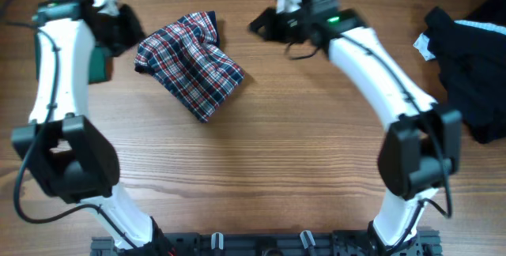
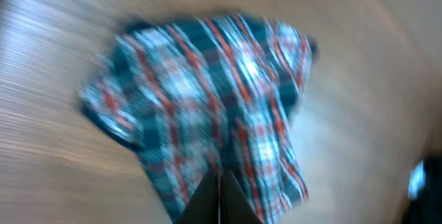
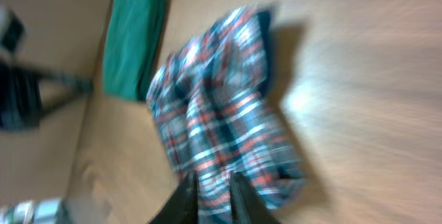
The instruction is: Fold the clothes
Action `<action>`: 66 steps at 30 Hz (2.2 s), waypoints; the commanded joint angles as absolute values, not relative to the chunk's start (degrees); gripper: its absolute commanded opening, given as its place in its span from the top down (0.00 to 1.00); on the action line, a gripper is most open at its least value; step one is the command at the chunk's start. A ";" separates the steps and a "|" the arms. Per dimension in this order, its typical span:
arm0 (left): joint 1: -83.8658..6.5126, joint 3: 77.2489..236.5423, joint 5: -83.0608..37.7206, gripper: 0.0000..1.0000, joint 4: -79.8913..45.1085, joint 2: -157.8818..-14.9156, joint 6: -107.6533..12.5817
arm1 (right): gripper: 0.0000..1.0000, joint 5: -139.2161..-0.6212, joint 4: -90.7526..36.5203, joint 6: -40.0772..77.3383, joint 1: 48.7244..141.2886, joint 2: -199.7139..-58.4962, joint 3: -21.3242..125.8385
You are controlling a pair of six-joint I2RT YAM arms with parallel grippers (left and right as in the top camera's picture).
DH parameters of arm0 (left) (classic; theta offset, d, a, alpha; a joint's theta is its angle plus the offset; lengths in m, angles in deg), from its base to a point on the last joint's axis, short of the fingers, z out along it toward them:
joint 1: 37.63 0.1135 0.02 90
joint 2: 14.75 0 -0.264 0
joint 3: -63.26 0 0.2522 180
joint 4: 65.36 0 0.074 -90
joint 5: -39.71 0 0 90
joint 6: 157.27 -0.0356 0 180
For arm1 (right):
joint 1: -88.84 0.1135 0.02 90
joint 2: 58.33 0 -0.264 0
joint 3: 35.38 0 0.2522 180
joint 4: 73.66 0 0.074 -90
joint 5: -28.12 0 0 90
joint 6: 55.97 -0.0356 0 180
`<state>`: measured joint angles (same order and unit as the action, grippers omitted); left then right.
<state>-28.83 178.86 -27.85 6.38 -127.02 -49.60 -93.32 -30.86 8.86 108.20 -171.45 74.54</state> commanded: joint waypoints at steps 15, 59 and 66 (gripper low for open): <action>-43.10 179.04 -41.53 0.96 6.82 -137.77 -49.84 | 0.76 -79.81 -20.22 17.52 100.57 -170.60 75.24; -60.41 179.04 -65.84 0.96 -23.35 -147.57 -99.00 | 0.74 -79.48 -20.37 17.34 93.20 -170.60 75.24; -60.22 179.04 -66.67 0.94 -25.34 -141.23 -86.63 | 0.74 -79.90 -20.40 17.36 90.97 -170.60 75.24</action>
<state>-60.17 179.50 -65.49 -25.27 -146.06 -95.39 -80.64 -20.09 16.38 91.70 -170.67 74.74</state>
